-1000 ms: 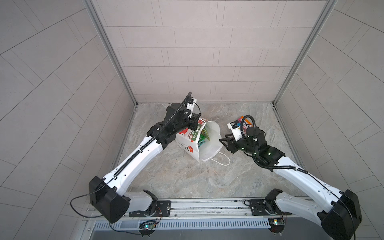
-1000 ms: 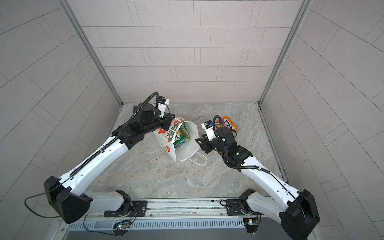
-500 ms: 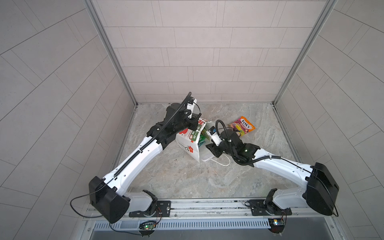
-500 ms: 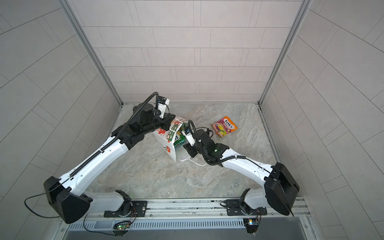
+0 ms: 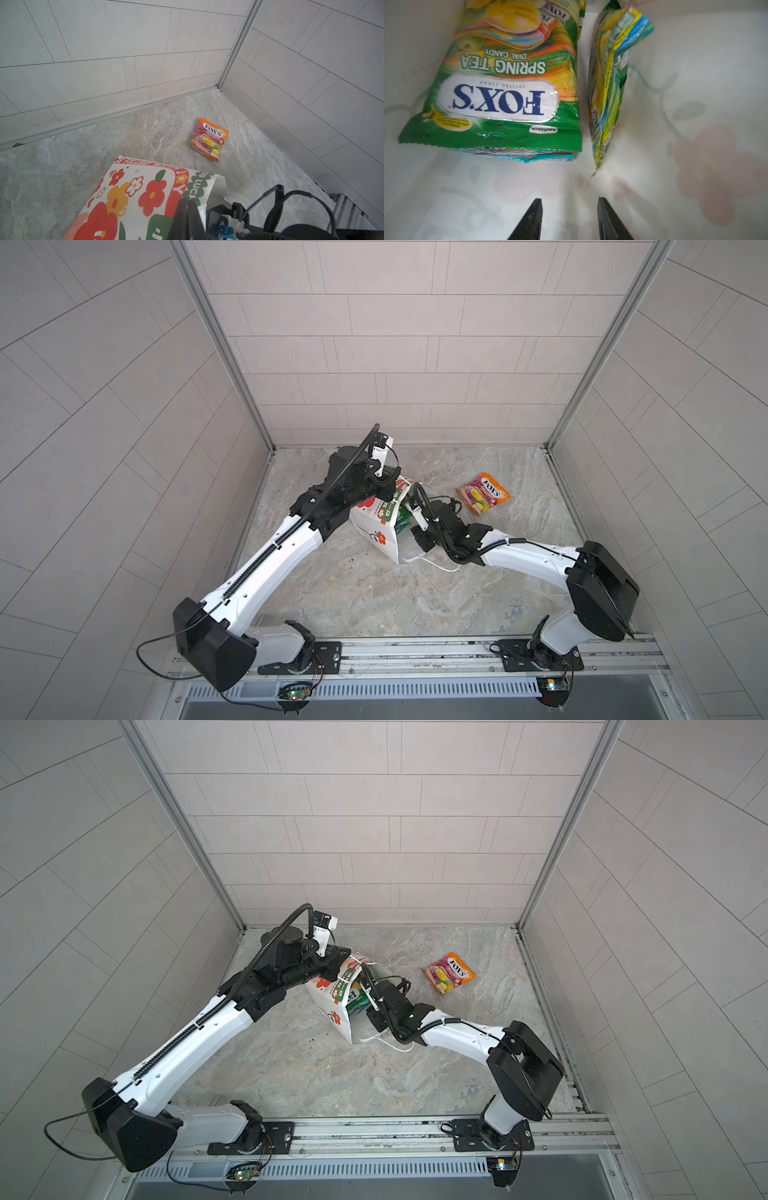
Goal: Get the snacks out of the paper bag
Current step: 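Reach into the bag with the right gripper and grasp a green packet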
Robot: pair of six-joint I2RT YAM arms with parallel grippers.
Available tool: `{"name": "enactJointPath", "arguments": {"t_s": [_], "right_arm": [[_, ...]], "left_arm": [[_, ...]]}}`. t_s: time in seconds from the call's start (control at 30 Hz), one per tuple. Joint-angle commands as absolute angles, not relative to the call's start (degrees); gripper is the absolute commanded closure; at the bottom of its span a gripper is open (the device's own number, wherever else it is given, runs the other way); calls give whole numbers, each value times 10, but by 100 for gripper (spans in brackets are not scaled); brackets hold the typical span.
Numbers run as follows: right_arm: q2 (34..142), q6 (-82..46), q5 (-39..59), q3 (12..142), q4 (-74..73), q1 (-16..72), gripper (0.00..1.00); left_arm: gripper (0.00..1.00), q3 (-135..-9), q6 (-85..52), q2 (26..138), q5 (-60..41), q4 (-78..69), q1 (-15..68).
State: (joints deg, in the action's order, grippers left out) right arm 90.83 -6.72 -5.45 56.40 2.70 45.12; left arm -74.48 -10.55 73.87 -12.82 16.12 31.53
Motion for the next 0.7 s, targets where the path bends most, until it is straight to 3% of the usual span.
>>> {"name": "enactJointPath", "arguments": {"t_s": [0.0, 0.67], "right_arm": [[923, -75, -97, 577, -6, 455, 56], [1020, -46, -171, 642, -27, 455, 60]], "left_arm": [[100, -737, -104, 716, -141, 133, 312], [100, -737, -102, 714, -161, 130, 312]]}}
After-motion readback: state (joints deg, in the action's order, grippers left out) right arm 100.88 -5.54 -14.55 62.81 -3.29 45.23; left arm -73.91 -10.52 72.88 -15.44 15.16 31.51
